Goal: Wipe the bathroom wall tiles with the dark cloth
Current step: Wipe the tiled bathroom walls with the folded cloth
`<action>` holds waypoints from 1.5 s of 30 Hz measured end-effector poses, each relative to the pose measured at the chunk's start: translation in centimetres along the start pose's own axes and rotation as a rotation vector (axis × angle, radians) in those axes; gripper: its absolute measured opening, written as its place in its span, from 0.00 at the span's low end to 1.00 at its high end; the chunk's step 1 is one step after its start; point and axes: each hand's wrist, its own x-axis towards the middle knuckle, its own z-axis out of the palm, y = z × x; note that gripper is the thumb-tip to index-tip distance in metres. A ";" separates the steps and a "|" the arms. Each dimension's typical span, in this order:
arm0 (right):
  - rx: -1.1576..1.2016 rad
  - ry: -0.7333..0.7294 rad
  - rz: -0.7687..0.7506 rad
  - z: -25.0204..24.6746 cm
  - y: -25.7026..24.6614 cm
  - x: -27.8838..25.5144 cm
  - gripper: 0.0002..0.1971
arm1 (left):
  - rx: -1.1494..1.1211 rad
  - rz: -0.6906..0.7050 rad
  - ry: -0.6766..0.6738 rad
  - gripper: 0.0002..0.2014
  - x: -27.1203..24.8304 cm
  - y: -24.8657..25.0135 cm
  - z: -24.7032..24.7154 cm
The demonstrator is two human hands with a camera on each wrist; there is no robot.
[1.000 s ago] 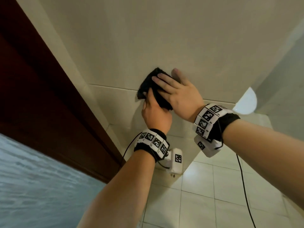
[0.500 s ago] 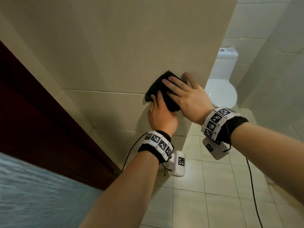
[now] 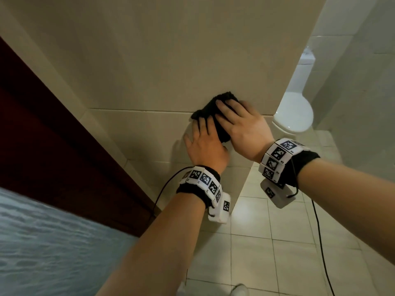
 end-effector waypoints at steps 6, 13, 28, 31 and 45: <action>0.060 -0.115 0.055 0.2 -2.2 0.8 0.27 | 0.077 0.032 -0.054 0.45 0.4 -3.0 -0.3; 0.141 -0.172 0.105 1.6 -5.6 2.1 0.30 | 0.082 0.021 -0.041 0.45 1.0 -7.2 -0.4; 0.267 -0.152 0.112 3.5 -14.0 10.3 0.27 | 0.088 -0.009 0.172 0.33 4.0 -17.6 -1.8; 0.271 -0.133 0.089 3.9 -16.0 12.6 0.25 | 0.075 -0.063 0.189 0.33 4.7 -19.8 -2.2; 0.252 -0.147 0.060 4.3 -17.5 14.6 0.28 | -0.014 -0.083 0.255 0.29 5.4 -21.4 -2.8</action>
